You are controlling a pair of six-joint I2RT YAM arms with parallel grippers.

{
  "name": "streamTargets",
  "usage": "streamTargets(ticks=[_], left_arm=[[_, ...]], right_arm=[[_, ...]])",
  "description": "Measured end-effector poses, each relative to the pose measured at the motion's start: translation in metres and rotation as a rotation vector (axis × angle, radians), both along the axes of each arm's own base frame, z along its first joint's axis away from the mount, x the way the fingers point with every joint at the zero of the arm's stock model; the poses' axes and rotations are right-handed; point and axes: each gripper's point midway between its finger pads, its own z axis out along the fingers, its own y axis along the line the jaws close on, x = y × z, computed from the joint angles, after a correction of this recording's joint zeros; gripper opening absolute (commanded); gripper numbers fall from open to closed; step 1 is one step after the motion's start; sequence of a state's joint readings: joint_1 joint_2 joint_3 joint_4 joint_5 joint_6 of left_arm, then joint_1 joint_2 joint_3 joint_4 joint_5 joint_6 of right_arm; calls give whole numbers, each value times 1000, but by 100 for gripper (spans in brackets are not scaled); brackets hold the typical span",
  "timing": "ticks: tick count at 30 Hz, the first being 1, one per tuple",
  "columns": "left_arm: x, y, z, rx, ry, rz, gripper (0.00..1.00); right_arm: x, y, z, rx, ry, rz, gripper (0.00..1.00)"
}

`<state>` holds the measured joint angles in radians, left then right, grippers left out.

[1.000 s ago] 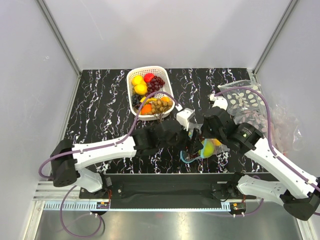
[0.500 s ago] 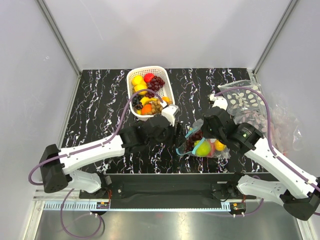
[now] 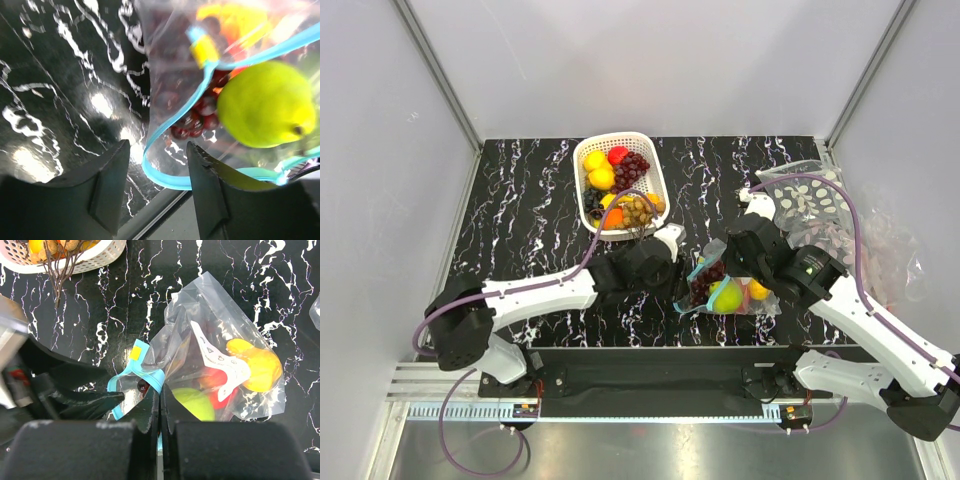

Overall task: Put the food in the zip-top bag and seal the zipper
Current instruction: Adjust the zipper food storage bag at the center of the board.

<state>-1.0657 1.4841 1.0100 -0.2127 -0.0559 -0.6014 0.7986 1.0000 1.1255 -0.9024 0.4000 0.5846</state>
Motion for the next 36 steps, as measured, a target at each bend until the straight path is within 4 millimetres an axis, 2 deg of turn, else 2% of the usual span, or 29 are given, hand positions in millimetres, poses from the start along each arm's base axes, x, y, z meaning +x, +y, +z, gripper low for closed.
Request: streamTargets(ticks=[3,4,6,7,13,16,19,22,25,27,30,33,36], left_arm=[[-5,3,-17,13,36,5,40],[-6,3,-21,18,45,6,29],[-5,0,-26,18,57,11,14],[-5,0,-29,18,59,14,0],[-6,2,-29,18,58,17,0],[-7,4,-12,25,51,5,0],[-4,-4,30,-24,15,-16,0],[-2,-13,87,-111,-41,-44,0],[1,-9,139,-202,-104,-52,0],[2,0,154,-235,-118,-48,0],[11,19,150,-231,-105,-20,0],[19,35,128,-182,-73,20,0],[15,43,112,-133,-38,22,0]], right_arm=[[0,0,0,0,0,0,0],[0,0,0,0,0,0,0],[0,0,0,0,0,0,0],[0,0,0,0,0,0,0],[0,1,-2,-6,8,3,0],[2,7,-8,-14,28,16,0],[6,17,-14,-8,50,35,0],[11,26,-18,-4,60,45,0],[14,29,-17,1,57,47,0],[13,28,-15,5,51,45,0],[12,27,-3,31,26,46,0],[9,25,9,55,5,49,0],[7,23,17,71,-7,47,0]])
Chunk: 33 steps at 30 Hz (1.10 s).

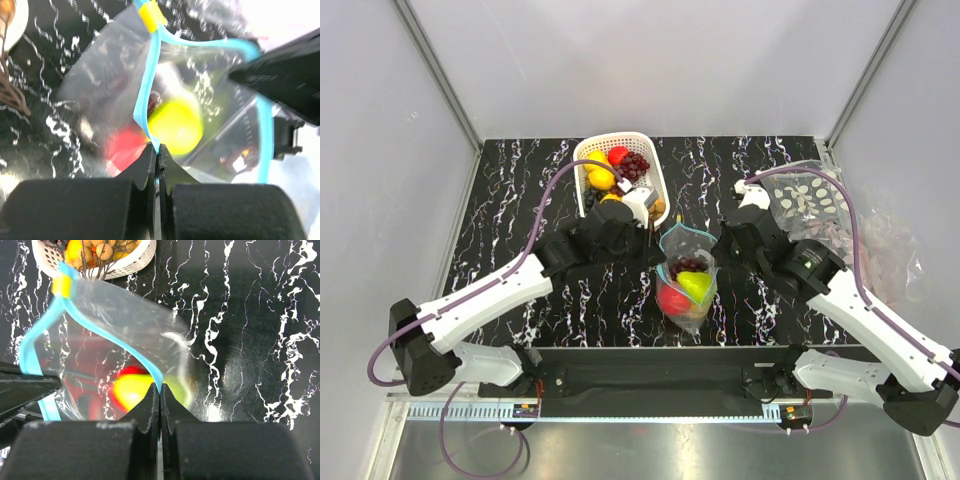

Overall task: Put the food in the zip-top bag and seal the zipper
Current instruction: Adjust the zipper food storage bag at the center of the board.

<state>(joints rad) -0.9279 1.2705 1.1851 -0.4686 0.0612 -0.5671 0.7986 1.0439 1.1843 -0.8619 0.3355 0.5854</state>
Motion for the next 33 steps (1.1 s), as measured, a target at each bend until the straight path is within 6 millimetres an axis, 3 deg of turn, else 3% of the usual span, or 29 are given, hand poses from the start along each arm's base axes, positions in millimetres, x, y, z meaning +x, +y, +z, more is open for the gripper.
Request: streamTargets(ticks=[4,12,17,18,19,25,26,33], left_arm=[[-5,4,-6,30,14,-17,0],[-15,-7,-2,-2,44,-100,0],[-16,-6,-6,9,40,-116,1],[-16,-5,-7,11,41,-115,1],[-16,-4,-8,12,40,-114,2],[-20,6,-5,11,23,-101,3],[-19,8,-5,11,19,-96,3],[-11,14,-5,17,15,-63,4]], right_arm=[[-3,1,5,29,-3,5,0],[-3,34,-12,115,64,77,0],[-3,45,-9,153,65,105,6],[-3,45,-9,154,68,107,10],[-3,47,-10,155,71,111,26],[-6,50,-9,161,70,143,59],[-7,50,-7,168,62,155,68],[-39,50,16,242,29,312,100]])
